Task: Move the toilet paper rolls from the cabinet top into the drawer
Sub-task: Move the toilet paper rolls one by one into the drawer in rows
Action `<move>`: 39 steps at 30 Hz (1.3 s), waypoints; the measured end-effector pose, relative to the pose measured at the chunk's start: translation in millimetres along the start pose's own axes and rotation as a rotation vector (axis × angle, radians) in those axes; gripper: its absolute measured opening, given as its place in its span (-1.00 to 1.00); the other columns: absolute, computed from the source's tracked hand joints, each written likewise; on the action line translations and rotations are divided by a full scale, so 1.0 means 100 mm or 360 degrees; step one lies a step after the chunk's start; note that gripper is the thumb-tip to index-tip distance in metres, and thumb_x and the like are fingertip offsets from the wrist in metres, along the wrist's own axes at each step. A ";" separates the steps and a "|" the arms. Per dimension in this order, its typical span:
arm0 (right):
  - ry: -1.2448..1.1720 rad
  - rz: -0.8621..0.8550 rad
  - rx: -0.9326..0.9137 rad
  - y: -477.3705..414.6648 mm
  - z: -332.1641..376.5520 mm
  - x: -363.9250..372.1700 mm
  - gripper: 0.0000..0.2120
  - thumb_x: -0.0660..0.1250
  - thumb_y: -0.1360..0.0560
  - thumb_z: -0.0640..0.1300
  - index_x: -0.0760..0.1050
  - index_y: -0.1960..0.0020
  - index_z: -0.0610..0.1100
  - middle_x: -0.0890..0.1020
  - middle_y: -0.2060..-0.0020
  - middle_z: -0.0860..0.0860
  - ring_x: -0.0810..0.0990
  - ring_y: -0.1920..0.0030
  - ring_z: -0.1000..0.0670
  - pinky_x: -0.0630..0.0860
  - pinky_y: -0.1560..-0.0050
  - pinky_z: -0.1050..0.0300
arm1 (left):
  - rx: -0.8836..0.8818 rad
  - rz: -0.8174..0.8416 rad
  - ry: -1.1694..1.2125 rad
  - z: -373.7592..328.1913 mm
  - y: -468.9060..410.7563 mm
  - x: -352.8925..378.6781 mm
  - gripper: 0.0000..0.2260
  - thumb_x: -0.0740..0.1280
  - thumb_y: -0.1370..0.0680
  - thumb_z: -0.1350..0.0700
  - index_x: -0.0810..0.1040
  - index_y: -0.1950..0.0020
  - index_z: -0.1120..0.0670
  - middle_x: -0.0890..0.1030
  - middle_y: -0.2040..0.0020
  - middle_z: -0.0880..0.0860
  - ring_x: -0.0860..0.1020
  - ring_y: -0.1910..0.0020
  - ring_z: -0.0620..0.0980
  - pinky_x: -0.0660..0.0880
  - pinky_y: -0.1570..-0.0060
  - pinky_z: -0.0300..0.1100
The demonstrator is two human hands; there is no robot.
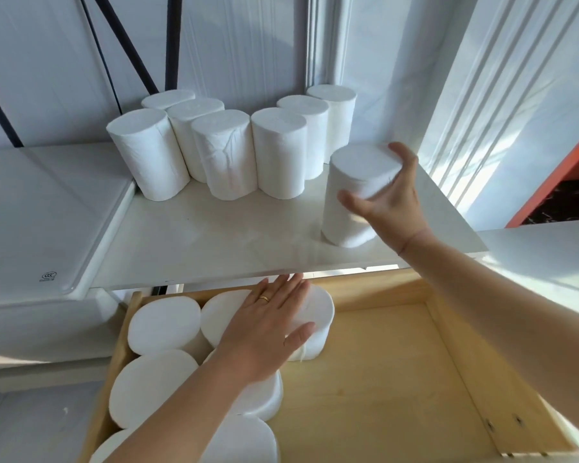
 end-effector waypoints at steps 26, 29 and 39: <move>0.0247 0.0710 0.0777 1.70 -0.93 -0.22 0.03 0.62 -0.11 0.07 0.08 -0.40 0.16 0.29 -0.29 0.06 0.38 -0.27 -0.03 0.42 -0.19 0.12 | -0.0424 -0.0125 -0.0124 0.01 0.07 0.03 -0.38 -0.22 -0.51 -0.31 -0.18 -0.52 -0.11 0.01 -0.56 -0.04 0.00 -0.52 0.00 -0.20 -0.46 0.07; -0.0052 0.0808 0.1227 1.75 -0.97 -0.24 -0.12 0.50 -0.20 0.32 0.16 -0.40 0.22 0.39 -0.29 0.09 0.40 -0.27 -0.02 0.46 -0.18 -0.11 | -0.0414 -0.0118 -0.0115 0.02 0.07 0.03 -0.37 -0.27 -0.49 -0.33 -0.19 -0.51 -0.11 -0.01 -0.56 -0.05 -0.02 -0.52 -0.01 -0.23 -0.45 0.07; -0.0346 0.0920 0.1867 2.09 -1.00 -0.19 -0.43 0.49 -0.40 0.02 0.35 -0.30 -0.11 0.50 -0.15 -0.24 0.65 0.12 -0.24 0.65 0.01 -0.10 | -0.0155 -0.0169 0.0288 0.01 0.11 -0.08 -0.58 0.01 -0.63 -0.06 0.10 -0.50 -0.14 -0.15 -0.48 -0.25 -0.10 -0.51 -0.18 -0.34 -0.39 -0.16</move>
Point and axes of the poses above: each hand's wrist, its own y-axis away from the middle knuckle, its own x-axis out of the palm, z = x × y, the point moved 7 cm from there along -y, towards the middle knuckle
